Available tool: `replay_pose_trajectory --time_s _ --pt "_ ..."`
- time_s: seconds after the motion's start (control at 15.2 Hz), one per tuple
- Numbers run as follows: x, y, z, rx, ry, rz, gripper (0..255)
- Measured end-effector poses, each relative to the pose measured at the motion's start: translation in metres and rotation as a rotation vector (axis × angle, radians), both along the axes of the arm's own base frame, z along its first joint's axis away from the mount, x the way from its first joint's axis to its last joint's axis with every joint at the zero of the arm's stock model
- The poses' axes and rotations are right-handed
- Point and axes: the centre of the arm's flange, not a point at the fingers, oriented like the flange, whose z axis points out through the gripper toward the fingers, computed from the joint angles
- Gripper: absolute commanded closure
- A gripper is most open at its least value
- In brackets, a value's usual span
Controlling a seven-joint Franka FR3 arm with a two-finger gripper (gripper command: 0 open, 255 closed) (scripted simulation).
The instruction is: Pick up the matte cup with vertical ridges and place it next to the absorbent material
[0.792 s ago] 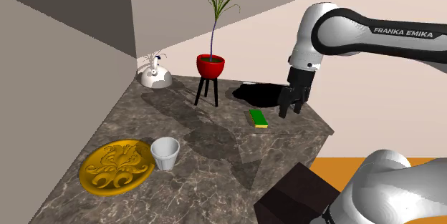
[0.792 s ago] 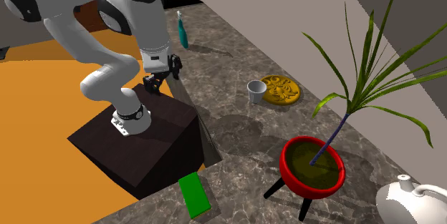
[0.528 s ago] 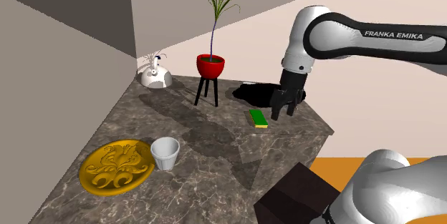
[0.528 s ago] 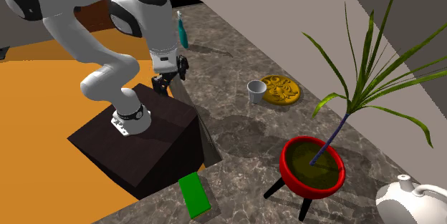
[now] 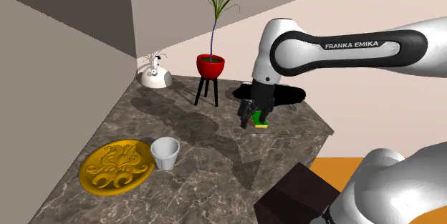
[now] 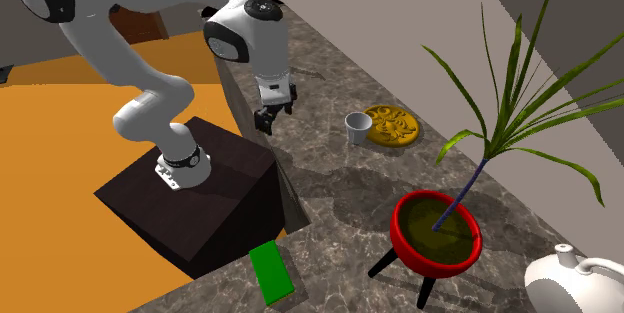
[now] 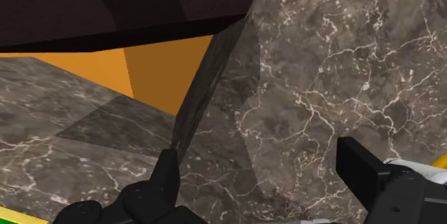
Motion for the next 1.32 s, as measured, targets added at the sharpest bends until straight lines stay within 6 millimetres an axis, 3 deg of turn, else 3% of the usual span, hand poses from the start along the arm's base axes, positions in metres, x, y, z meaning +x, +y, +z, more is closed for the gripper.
replay_pose_trajectory --time_s 1.32 --pt "0.134 0.19 -0.089 0.009 -0.099 -0.018 0"
